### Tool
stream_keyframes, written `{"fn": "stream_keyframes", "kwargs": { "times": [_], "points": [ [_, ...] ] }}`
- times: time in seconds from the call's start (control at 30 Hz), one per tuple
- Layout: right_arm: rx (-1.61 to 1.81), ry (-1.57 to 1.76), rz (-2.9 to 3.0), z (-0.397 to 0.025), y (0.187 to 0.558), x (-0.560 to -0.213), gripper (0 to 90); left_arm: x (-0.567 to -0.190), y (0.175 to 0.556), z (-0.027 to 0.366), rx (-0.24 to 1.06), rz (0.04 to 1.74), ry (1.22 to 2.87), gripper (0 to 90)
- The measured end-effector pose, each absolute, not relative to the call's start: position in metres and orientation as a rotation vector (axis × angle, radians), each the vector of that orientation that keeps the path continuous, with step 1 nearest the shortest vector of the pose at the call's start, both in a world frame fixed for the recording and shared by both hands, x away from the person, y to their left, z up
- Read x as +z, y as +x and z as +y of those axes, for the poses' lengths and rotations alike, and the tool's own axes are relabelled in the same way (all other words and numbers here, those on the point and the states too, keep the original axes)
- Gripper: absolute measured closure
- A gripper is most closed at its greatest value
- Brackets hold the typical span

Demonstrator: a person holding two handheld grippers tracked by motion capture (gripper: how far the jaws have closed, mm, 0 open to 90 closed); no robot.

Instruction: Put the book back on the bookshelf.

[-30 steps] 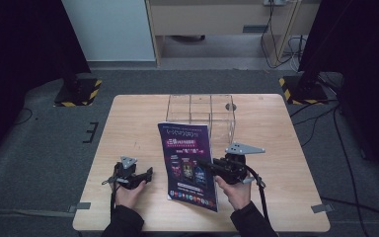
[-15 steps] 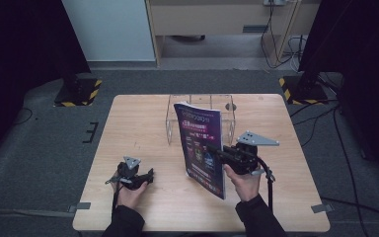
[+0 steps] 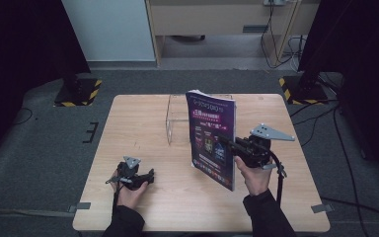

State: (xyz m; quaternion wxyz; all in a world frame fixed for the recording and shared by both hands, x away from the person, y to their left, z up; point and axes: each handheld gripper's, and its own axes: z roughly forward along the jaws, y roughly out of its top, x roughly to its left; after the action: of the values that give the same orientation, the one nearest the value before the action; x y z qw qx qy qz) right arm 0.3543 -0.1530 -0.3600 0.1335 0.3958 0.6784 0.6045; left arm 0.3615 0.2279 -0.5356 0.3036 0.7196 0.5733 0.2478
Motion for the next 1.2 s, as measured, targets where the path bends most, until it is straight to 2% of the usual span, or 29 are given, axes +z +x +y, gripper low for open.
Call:
{"fn": "stream_keyframes", "kwargs": {
  "times": [0.4, 1.2],
  "points": [
    [1.717, 1.145, 1.897, -0.171, 0.357, -0.344, 83.0, -0.536, 0.362, 0.228, 0.654, 1.518, 1.910, 11.9],
    [1.660, 1.176, 1.802, -0.190, 0.376, -0.335, 83.0, -0.536, 0.362, 0.228, 0.653, 1.517, 1.910, 11.7]
  ]
}}
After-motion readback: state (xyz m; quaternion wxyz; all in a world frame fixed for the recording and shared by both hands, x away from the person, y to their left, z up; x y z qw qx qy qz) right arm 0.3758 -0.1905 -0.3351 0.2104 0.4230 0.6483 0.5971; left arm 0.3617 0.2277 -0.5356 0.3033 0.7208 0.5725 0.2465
